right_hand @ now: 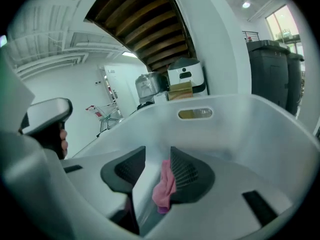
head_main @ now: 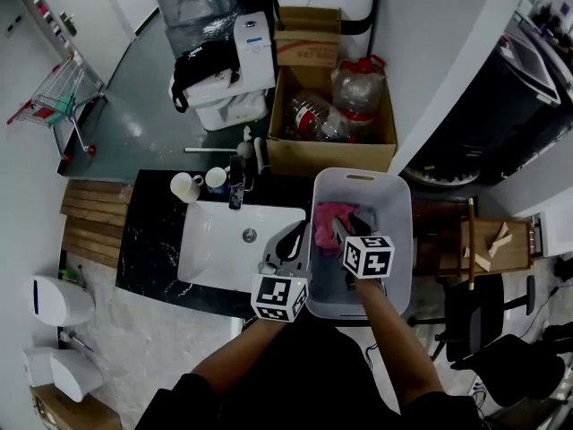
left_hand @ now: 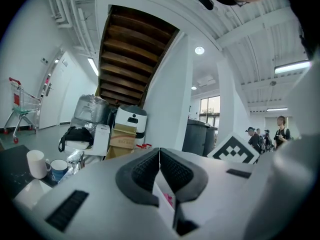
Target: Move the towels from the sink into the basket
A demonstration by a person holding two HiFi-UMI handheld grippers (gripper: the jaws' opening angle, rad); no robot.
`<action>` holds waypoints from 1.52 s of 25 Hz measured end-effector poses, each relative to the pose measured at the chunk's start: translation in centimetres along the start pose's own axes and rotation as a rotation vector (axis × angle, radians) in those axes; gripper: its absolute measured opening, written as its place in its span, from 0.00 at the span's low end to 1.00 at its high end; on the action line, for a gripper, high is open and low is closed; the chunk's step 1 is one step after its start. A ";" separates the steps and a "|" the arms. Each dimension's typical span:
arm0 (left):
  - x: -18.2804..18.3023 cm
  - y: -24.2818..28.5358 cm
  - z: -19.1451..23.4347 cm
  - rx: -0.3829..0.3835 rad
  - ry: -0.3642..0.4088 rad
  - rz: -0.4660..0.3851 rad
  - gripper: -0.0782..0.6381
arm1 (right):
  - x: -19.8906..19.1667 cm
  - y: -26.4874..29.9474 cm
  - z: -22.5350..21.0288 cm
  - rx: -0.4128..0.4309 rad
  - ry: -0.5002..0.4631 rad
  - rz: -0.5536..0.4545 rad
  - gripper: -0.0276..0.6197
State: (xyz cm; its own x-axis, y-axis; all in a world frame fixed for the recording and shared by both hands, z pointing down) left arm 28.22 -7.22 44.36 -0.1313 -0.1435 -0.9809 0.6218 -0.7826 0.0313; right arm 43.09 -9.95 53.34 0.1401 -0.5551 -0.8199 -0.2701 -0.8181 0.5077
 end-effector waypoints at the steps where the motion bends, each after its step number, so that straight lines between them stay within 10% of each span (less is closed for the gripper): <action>1: 0.0 0.0 0.0 0.004 0.004 0.000 0.13 | 0.4 -0.5 0.4 -0.001 -0.014 -0.018 0.30; 22: 0.5 -2.7 0.1 0.050 0.044 -0.010 0.13 | 4.9 -9.4 6.6 0.061 -0.168 -0.341 0.07; 38: 2.8 -2.6 0.3 -0.126 0.045 -0.007 0.13 | 4.6 -10.3 11.3 -0.027 -0.192 -0.380 0.07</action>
State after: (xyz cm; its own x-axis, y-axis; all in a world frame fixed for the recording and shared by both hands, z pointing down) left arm 26.03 -5.77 41.62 -0.1027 -0.1091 -0.9887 0.7131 -0.7010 0.0033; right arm 35.76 -2.44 41.33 0.0442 -0.1773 -0.9832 -0.2085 -0.9641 0.1645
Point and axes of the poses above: the fingertips, and each gripper's own axes: y forward along the fingers, z to its left, x out of its top, the point moved 5 cm from there along -y, backward along the fingers, and after that the axes turned 3 degrees about -z, right-handed, at the moved point
